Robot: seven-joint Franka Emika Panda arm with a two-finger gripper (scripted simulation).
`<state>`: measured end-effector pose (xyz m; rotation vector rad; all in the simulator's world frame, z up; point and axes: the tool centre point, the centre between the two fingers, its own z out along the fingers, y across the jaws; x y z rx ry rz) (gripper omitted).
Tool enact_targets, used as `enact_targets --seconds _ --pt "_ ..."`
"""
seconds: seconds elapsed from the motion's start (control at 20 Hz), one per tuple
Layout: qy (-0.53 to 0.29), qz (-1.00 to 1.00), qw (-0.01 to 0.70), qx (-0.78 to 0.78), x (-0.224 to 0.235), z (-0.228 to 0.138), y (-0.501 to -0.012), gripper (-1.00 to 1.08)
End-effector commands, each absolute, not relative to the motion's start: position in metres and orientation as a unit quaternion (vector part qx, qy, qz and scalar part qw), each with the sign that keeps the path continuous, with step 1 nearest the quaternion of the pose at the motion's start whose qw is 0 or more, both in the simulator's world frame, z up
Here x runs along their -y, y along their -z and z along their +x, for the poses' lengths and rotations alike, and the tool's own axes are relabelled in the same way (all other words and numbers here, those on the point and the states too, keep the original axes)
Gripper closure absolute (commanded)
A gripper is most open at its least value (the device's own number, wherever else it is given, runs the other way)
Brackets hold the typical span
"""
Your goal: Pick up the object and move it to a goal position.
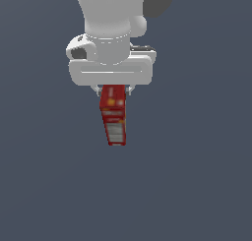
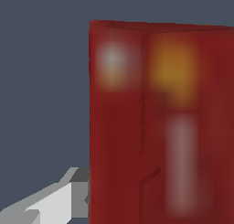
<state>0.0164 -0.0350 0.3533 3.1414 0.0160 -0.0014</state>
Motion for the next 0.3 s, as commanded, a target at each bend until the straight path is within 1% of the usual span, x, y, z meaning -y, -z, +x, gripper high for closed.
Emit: enact_targets --seconds 0.0,0.25 --pt "0.0 1.0 0.0 -0.005 0.0365 0.0184 -0.3563 1.08" --pt "0.0 1.0 0.0 -0.005 0.0359 0.0186 -0.3559 1.08"
